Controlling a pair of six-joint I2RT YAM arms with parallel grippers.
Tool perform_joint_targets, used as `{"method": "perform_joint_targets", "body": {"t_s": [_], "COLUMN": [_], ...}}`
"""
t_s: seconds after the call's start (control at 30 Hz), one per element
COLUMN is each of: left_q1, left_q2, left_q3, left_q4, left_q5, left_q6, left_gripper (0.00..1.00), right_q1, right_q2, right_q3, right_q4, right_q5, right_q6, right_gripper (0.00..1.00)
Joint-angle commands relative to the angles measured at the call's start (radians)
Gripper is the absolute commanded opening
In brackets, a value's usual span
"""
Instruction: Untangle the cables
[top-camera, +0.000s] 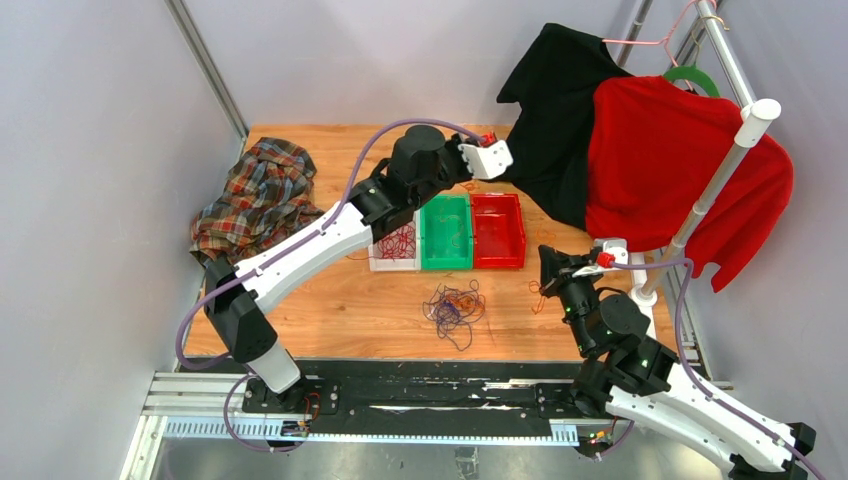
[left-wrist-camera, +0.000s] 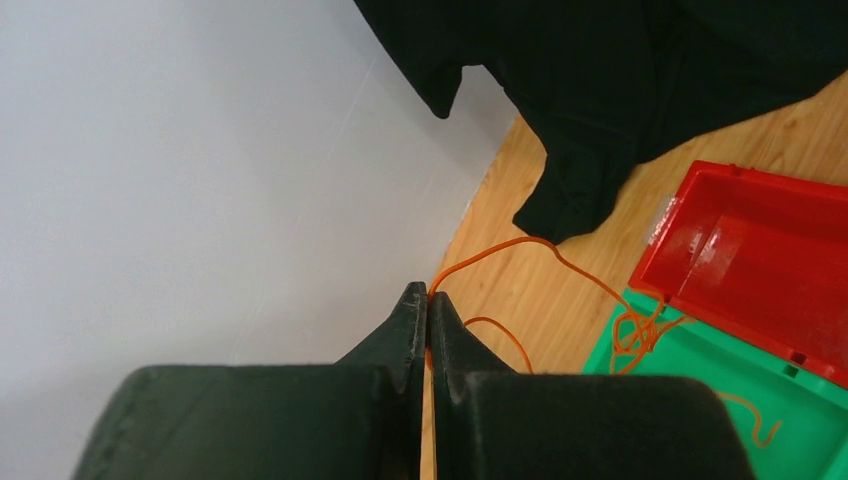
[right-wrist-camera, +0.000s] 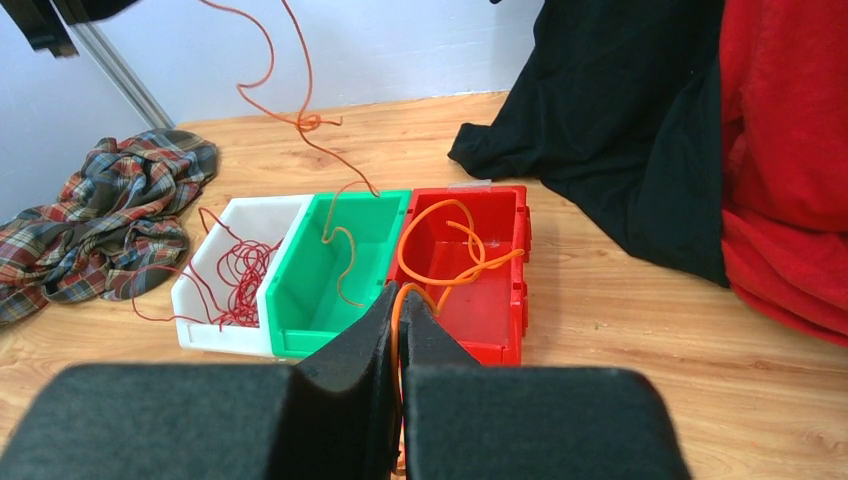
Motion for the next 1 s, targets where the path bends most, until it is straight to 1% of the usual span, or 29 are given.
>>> {"method": "perform_joint_targets", "body": {"t_s": [0.0, 0.1, 0.23, 0.37, 0.5, 0.53, 0.57, 0.6, 0.63, 0.67, 0.7, 0.73, 0.77, 0.83, 0.87, 0.97], "left_q1": [-0.002, 0.001, 0.007, 0.016, 0.017, 0.019, 0.026, 0.039, 0.057, 0.08, 0.096, 0.112, 0.124, 0.15, 0.161, 0.181], "left_q2": [-0.006, 0.018, 0.069, 0.11, 0.15, 0.159, 0.164, 0.165, 0.162, 0.154, 0.146, 0.134, 0.113, 0.08, 0.067, 0.03], "left_q3": [-0.071, -0.146, -0.187, -0.202, -0.208, -0.207, -0.199, -0.193, -0.186, -0.179, -0.171, -0.164, -0.155, -0.123, -0.098, -0.017], "left_q4": [-0.036, -0.052, -0.059, -0.028, -0.043, -0.061, -0.087, -0.109, -0.128, -0.146, -0.166, -0.185, -0.207, -0.277, -0.321, -0.466], "left_q5": [0.014, 0.004, -0.028, -0.031, -0.007, 0.008, 0.038, 0.082, 0.124, 0.162, 0.201, 0.243, 0.284, 0.392, 0.446, 0.588], "left_q6": [-0.023, -0.002, 0.008, -0.026, -0.095, -0.115, -0.142, -0.175, -0.208, -0.231, -0.242, -0.247, -0.248, -0.245, -0.236, -0.181], "left_gripper": [0.01, 0.01, 0.0, 0.01, 0.01, 0.07, 0.17, 0.3, 0.39, 0.46, 0.49, 0.57, 0.73, 0.92, 0.99, 0.98], "right_q1": [-0.008, -0.008, -0.008, -0.008, -0.009, -0.01, -0.01, -0.01, -0.011, -0.012, -0.015, -0.018, -0.02, -0.026, -0.03, -0.054], "right_q2": [0.002, 0.001, 0.001, 0.004, 0.028, 0.034, 0.042, 0.049, 0.057, 0.063, 0.072, 0.08, 0.089, 0.107, 0.117, 0.159], "right_q3": [0.024, 0.033, 0.048, 0.053, 0.066, 0.071, 0.078, 0.084, 0.088, 0.092, 0.097, 0.101, 0.106, 0.116, 0.122, 0.137], "right_q4": [-0.003, -0.009, -0.02, -0.018, -0.016, -0.016, -0.017, -0.016, -0.015, -0.014, -0.012, -0.012, -0.012, -0.011, -0.01, -0.005], "right_q5": [0.01, 0.015, 0.024, 0.033, 0.032, 0.033, 0.033, 0.031, 0.027, 0.023, 0.013, 0.002, -0.006, -0.038, -0.06, -0.168], "right_q6": [0.004, -0.002, -0.015, -0.024, -0.032, -0.034, -0.035, -0.036, -0.036, -0.037, -0.036, -0.036, -0.034, -0.025, -0.019, 0.003], "right_gripper": [0.01, 0.01, 0.01, 0.01, 0.01, 0.01, 0.01, 0.01, 0.01, 0.01, 0.01, 0.01, 0.01, 0.01, 0.01, 0.01]}}
